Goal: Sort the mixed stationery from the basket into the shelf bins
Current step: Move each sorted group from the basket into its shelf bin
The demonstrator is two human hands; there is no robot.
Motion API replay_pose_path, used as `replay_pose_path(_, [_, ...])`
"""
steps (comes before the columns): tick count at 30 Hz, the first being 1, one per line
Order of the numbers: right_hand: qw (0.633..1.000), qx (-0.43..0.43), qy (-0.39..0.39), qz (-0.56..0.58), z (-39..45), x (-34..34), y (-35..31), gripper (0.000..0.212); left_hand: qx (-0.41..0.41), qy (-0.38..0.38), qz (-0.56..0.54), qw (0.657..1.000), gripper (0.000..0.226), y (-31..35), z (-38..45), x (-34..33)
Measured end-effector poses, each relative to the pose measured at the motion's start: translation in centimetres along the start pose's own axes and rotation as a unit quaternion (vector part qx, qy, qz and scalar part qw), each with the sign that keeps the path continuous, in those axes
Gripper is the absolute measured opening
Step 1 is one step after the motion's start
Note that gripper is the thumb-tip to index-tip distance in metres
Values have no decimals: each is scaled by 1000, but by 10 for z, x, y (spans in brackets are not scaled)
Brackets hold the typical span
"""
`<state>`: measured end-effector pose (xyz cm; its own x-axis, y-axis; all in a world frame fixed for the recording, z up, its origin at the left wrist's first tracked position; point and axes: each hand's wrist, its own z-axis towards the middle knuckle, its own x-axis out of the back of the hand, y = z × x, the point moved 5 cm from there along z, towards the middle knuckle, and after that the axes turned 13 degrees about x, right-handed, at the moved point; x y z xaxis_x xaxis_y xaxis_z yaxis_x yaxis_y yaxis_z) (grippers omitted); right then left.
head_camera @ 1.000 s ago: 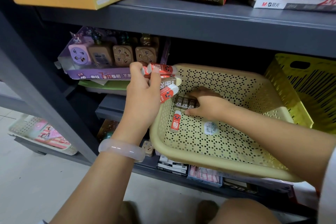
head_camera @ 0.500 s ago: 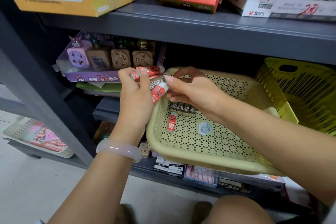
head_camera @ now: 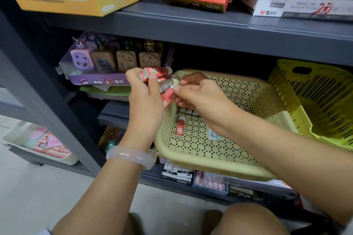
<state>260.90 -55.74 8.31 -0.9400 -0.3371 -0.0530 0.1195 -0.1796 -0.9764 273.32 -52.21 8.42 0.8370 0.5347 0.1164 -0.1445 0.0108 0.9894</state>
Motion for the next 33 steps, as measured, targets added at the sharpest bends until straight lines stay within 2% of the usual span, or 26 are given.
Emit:
replay_pose_path(4, [994,-22,67,-80,7,27,1,8,30,1,-33,999,7,-7,7,3])
replay_pose_path(6, [975,-93,18,-203,6,38,12,6,37,-4,-39,999,6,-9,9,2])
replay_pose_path(8, [933,-182,-53,-305,1,42,29,9,40,-11,-44,998,7,-11,9,1])
replay_pose_path(11, [907,-227,-92,-343,-1,37,45,12,44,-17,-50,998,11,-11,10,-1])
replay_pose_path(15, [920,-237,-73,-302,0,37,49,23,43,-30,-54,997,13,-10,10,-3])
replay_pose_path(19, [917,-216,-109,-316,-5,37,47,11,45,-39,-55,997,13,-9,10,-3])
replay_pose_path(22, [914,-195,-139,-328,-9,33,49,23,49,-39,-56,996,14,-9,10,-3])
replay_pose_path(28, [906,-182,-164,-345,-9,27,48,33,46,-36,-53,997,7,-10,9,-1])
replay_pose_path(30, [878,-158,-225,-391,-12,25,44,37,45,-34,-53,997,7,-10,9,0])
replay_pose_path(33, [799,-103,-323,-496,-18,18,48,42,44,-35,-53,997,6,-10,9,0])
